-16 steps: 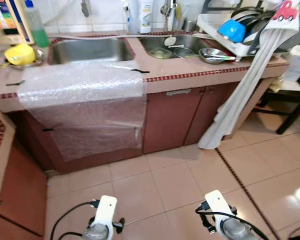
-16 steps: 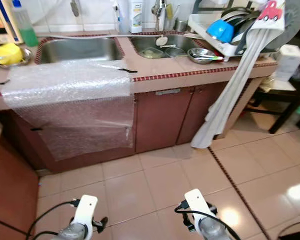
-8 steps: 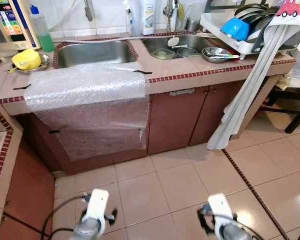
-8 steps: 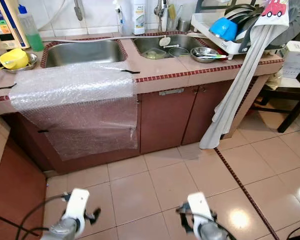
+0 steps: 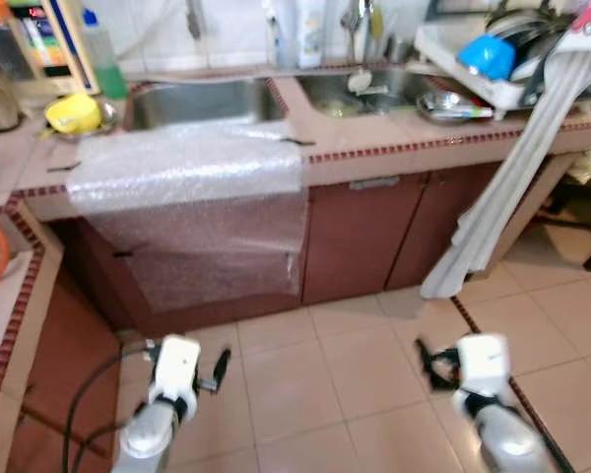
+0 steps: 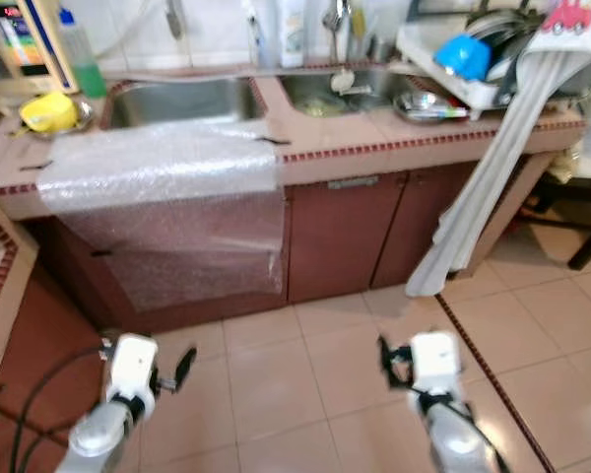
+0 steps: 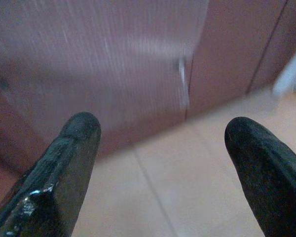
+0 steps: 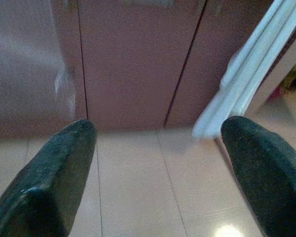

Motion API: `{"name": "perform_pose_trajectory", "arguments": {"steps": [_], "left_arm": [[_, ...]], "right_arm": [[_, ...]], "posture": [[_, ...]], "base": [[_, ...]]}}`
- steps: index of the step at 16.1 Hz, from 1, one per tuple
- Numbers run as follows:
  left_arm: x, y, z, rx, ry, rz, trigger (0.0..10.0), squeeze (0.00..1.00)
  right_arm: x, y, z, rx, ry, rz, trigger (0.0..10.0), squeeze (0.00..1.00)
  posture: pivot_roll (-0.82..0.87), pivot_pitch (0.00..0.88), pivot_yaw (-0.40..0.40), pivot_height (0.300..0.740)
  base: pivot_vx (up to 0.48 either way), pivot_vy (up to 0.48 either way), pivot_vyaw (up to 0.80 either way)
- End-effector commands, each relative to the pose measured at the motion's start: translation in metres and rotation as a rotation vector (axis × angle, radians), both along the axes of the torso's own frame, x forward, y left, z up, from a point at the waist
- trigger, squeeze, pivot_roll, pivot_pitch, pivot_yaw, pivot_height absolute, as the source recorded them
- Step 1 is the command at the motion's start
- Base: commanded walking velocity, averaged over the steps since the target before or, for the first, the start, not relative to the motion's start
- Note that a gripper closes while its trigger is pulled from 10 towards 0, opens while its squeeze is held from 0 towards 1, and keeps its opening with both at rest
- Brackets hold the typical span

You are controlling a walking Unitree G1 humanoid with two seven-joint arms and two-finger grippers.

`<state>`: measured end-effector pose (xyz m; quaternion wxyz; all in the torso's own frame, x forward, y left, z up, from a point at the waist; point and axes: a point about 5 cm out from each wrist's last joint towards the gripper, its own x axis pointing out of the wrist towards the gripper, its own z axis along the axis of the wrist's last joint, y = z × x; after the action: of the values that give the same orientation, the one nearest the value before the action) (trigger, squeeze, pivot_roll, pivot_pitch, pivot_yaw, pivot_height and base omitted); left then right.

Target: Kitchen organization

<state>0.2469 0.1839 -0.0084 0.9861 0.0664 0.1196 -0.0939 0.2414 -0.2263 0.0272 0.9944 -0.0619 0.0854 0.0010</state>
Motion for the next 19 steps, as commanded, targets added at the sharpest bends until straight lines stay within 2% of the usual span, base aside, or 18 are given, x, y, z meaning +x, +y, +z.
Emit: {"name": "perform_pose_trajectory", "arguments": {"steps": [1, 3, 4, 6, 9, 12, 16, 19], "left_arm": [[0.005, 0.004, 0.013, -0.012, -0.082, -0.005, 10.0, 0.00], [0.008, 0.009, 0.034, -0.010, -0.207, 0.013, 10.0, 0.00], [0.009, 0.008, 0.040, -0.024, -0.235, 0.015, 10.0, 0.00], [0.017, -0.004, 0.085, -0.057, -0.386, 0.007, 10.0, 0.00], [0.019, -0.019, 0.104, -0.077, -0.422, -0.004, 10.0, 0.00], [0.019, -0.025, 0.115, -0.121, -0.417, 0.026, 10.0, 0.00], [0.019, -0.029, 0.120, -0.103, -0.419, 0.048, 10.0, 0.00], [0.013, -0.032, 0.120, -0.111, -0.364, 0.038, 10.0, 0.00]], "right_arm": [[0.004, -0.001, 0.021, 0.031, -0.079, -0.033, 10.0, 0.00], [-0.004, 0.008, 0.042, 0.077, -0.150, -0.053, 10.0, 0.00], [-0.006, 0.011, 0.047, 0.081, -0.160, -0.052, 10.0, 0.00], [-0.009, 0.025, 0.074, 0.061, -0.209, 0.020, 10.0, 0.00], [-0.002, 0.026, 0.088, -0.003, -0.250, 0.034, 10.0, 0.00], [0.002, 0.024, 0.091, 0.020, -0.233, 0.013, 10.0, 0.00], [0.005, 0.026, 0.096, 0.009, -0.231, 0.017, 10.0, 0.00], [0.006, 0.026, 0.103, 0.008, -0.234, 0.005, 10.0, 0.00]], "posture": [[-0.04, 0.000, 0.054, 0.740], [-0.05, 0.000, 0.060, 0.740], [-0.05, 0.000, 0.060, 0.740], [-0.06, 0.000, 0.063, 0.740], [-0.06, 0.000, 0.068, 0.740], [-0.05, 0.000, 0.065, 0.740], [-0.05, 0.000, 0.064, 0.740], [-0.05, 0.000, 0.061, 0.740]], "base": [[0.000, 0.000, 0.00], [0.000, 0.000, 0.00], [0.000, 0.000, 0.00], [0.000, 0.000, 0.00], [0.000, 0.000, 0.27], [0.000, 0.000, 0.80], [0.000, 0.000, 0.80], [0.000, 0.000, 0.44]]}}
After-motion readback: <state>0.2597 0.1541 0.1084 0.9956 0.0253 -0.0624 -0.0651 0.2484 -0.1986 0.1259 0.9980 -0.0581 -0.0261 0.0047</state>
